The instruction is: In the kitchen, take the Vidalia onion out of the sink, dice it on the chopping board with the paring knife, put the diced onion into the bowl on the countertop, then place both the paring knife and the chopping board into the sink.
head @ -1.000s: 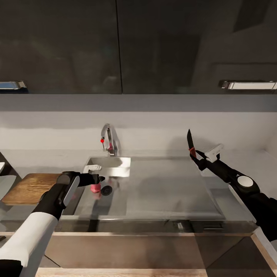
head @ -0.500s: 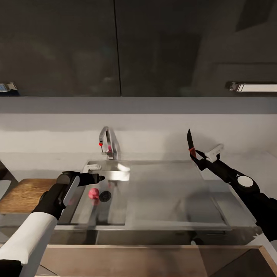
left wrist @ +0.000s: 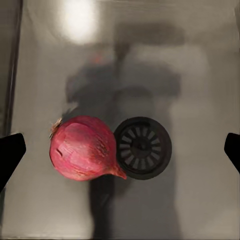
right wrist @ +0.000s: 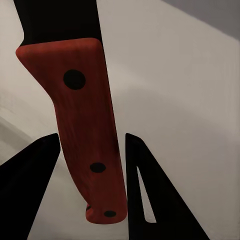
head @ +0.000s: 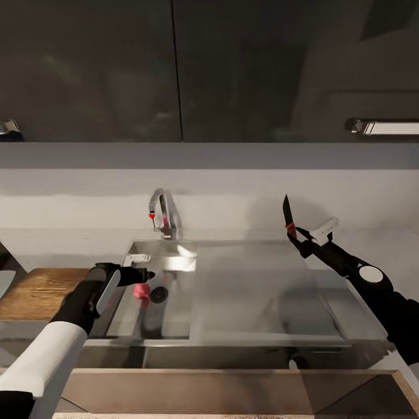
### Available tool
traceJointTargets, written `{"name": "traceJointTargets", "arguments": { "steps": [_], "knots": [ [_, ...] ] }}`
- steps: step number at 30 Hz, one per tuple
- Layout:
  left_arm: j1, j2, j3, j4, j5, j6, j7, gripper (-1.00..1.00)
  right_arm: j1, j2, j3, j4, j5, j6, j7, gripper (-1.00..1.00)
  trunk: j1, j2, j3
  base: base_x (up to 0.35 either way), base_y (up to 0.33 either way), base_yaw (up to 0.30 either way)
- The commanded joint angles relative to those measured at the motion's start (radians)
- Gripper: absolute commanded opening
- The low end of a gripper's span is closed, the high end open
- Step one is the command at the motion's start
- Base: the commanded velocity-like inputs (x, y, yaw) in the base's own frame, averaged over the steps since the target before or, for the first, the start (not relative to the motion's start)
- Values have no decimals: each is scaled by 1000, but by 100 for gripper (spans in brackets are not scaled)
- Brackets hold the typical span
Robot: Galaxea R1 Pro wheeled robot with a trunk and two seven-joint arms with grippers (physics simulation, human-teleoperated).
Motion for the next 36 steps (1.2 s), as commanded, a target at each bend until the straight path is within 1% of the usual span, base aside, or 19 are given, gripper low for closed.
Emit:
{"name": "traceJointTargets", "arguments": {
  "steps": [1, 19, 31, 36],
  "knots": [
    [-1, 0, -3, 3, 4, 4, 5, 100, -1, -1, 1, -1, -10, 7, 2, -100, 1, -2, -4, 0, 0, 0],
    [-1, -2, -3, 7, 4, 4, 13, 100, -1, -1, 1, -1, -11, 9, 2, -100, 1, -2, -32, 0, 0, 0],
    [-1, -6, -3, 6, 3, 4, 12, 100, -1, -1, 1, -3, -11, 9, 2, -100, 1, -2, -36, 0, 0, 0],
    [-1, -6, -3, 6, 3, 4, 12, 100, -1, -1, 1, -7, -11, 9, 2, -100, 1, -2, -42, 0, 0, 0]
  ]
}}
